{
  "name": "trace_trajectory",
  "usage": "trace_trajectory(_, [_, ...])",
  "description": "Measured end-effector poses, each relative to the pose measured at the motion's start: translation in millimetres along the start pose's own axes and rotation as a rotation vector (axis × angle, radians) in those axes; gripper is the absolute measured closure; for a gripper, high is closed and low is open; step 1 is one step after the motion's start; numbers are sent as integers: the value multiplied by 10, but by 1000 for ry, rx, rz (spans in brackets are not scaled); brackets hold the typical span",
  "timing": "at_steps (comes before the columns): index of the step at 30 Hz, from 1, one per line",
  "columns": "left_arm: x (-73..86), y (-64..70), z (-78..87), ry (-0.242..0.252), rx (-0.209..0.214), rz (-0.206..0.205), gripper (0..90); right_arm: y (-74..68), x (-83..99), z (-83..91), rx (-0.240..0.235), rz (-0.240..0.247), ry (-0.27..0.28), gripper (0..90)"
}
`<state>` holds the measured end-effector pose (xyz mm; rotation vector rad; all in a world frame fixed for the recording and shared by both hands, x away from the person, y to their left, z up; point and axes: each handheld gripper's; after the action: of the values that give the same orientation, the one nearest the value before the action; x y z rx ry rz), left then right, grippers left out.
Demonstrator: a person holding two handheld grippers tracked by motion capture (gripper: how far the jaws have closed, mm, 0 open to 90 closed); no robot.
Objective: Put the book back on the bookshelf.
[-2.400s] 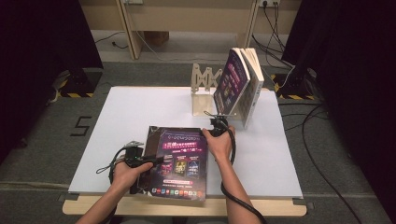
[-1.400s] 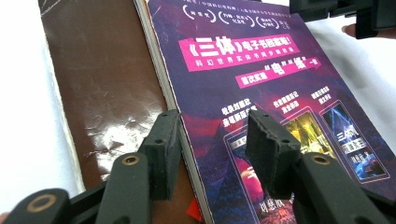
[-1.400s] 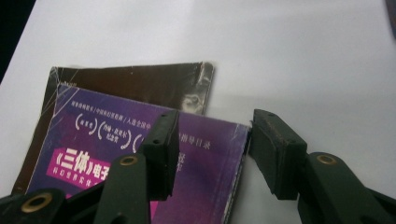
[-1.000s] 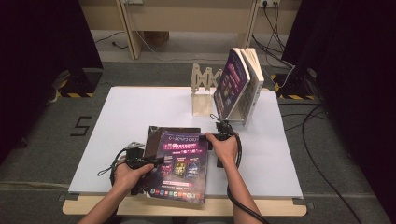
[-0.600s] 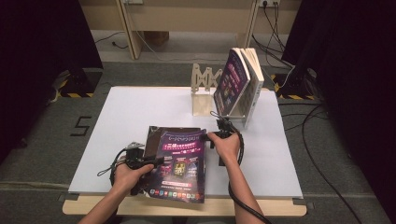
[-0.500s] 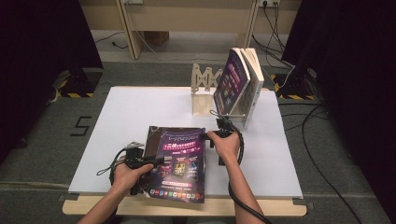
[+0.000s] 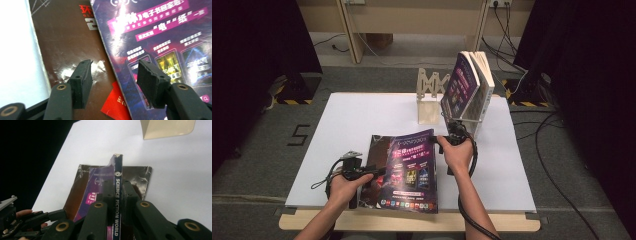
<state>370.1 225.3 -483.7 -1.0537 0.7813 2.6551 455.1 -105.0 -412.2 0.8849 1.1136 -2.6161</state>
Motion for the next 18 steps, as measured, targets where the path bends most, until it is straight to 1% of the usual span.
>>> trace_trajectory(2, [-2,-12,-1,1,2,13,429,-30,-8,35,1,5,9,845])
trace_trajectory(5, [-10,-22,6,3,0,18,420,-78,-24,77,16,33,29,845])
trace_trajectory(10, [-10,-26,7,9,8,34,417,-130,-39,125,22,47,48,846])
trace_trajectory(14, [-3,-22,1,5,3,27,417,-165,-35,160,34,55,66,846])
trace_trajectory(18, [-5,-28,1,2,-3,25,416,-191,-38,201,50,73,94,846])
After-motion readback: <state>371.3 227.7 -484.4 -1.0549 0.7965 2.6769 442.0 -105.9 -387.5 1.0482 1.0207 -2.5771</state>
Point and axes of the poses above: each handheld gripper's, and its own axes: z roughly backward along the jaws, x roughly out of its underside, y roughly to its right, and after that the axes turned 3 degrees about -x, right-handed
